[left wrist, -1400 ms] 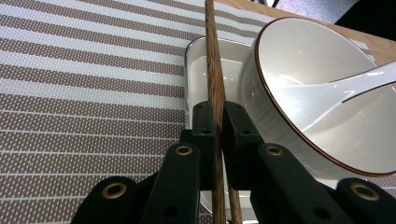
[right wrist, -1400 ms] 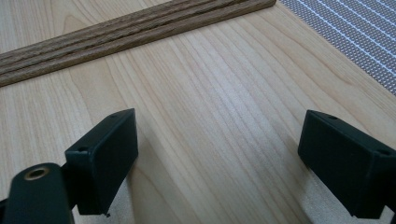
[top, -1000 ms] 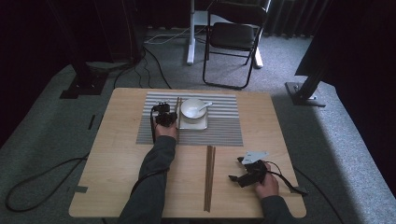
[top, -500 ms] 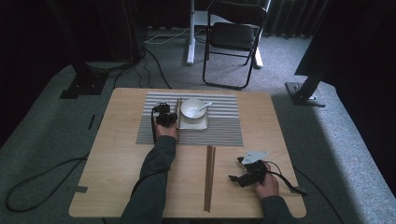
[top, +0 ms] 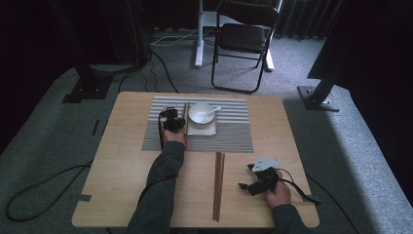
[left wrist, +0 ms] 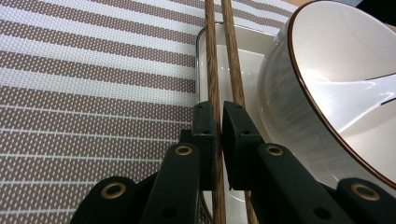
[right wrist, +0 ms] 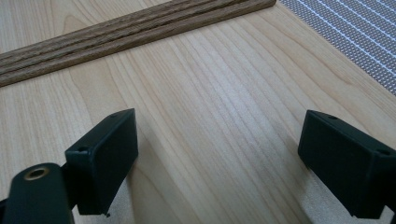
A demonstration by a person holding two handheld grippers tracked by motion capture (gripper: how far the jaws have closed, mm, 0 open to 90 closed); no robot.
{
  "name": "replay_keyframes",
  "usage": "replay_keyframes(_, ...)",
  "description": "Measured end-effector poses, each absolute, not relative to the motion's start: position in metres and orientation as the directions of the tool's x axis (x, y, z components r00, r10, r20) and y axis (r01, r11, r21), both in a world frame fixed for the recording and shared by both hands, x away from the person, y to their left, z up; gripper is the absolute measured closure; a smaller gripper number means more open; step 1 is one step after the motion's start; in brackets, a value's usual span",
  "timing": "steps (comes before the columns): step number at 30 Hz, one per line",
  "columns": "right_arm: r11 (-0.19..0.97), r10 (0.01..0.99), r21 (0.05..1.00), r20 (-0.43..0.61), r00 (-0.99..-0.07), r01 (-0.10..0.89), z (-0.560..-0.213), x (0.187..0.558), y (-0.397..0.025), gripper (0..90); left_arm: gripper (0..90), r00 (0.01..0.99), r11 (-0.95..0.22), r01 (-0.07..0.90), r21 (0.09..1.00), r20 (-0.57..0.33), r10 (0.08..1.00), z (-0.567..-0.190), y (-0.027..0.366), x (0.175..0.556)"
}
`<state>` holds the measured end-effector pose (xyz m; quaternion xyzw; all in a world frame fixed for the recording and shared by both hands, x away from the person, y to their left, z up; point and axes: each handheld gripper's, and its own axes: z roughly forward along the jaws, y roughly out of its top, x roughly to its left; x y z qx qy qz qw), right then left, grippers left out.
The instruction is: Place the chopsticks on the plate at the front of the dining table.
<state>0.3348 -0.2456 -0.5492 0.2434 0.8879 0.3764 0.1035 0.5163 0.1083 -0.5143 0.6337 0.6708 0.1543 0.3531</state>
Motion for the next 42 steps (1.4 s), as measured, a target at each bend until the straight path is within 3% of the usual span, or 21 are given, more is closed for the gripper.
replay_keyframes(42,0.598,0.51,0.719,-0.001,-0.86,0.354,-0.5491,0.3348,-0.2456,11.6,83.5,0.075,0.125,0.746,0.654,-0.269,0.96,-0.5176,0.1029,0.5242)
